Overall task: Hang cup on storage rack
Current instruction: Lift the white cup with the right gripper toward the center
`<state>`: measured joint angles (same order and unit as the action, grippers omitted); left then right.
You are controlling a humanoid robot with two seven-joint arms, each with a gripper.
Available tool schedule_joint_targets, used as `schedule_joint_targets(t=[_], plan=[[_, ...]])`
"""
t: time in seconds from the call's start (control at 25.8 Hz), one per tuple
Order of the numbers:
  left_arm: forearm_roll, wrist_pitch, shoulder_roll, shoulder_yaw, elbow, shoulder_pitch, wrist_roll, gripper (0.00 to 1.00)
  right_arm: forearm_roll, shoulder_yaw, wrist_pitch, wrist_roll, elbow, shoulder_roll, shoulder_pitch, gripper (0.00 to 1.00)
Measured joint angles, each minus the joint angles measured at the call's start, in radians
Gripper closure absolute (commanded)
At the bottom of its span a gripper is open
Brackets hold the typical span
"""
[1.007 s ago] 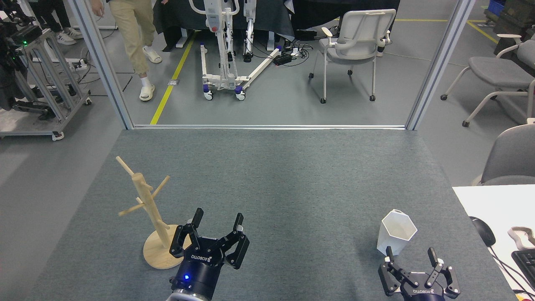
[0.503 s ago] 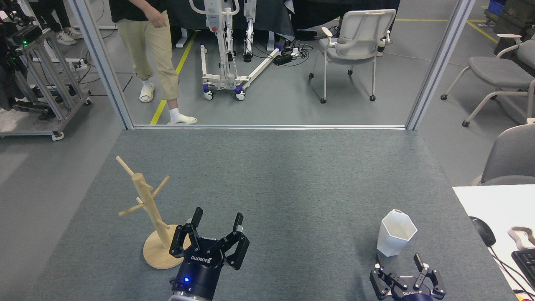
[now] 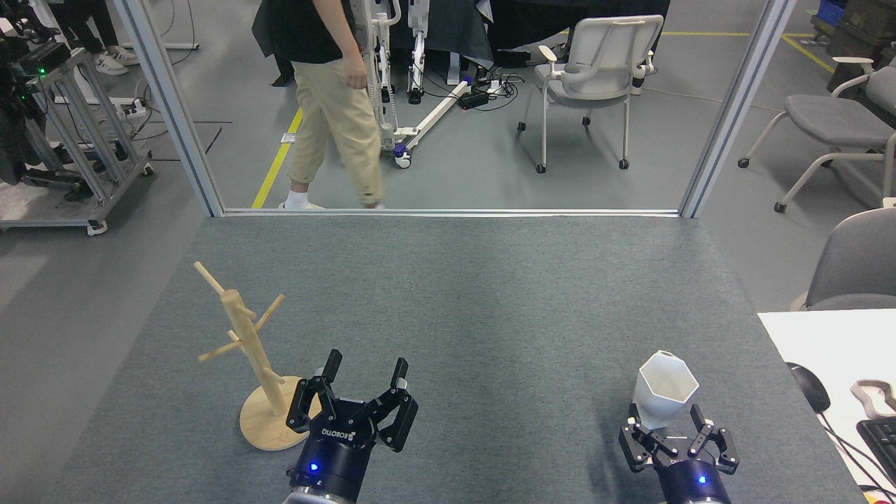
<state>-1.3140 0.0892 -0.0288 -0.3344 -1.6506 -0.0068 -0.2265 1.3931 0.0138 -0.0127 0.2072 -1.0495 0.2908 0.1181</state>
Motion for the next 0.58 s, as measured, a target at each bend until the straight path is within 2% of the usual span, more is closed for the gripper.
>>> schedule_joint_targets(t=[0.27,0.58], plan=[[0.001,0.0,0.0,0.0,-0.001,0.005,0.001,0.0,0.0,0.001,0.002,0.0,0.08,-0.005,0.076,0.0],[0.001,0.008,-0.008,0.0,0.0,0.002,0.003,0.0,0.0,0.004,0.003,0.002,0.117,-0.008,0.137,0.0]])
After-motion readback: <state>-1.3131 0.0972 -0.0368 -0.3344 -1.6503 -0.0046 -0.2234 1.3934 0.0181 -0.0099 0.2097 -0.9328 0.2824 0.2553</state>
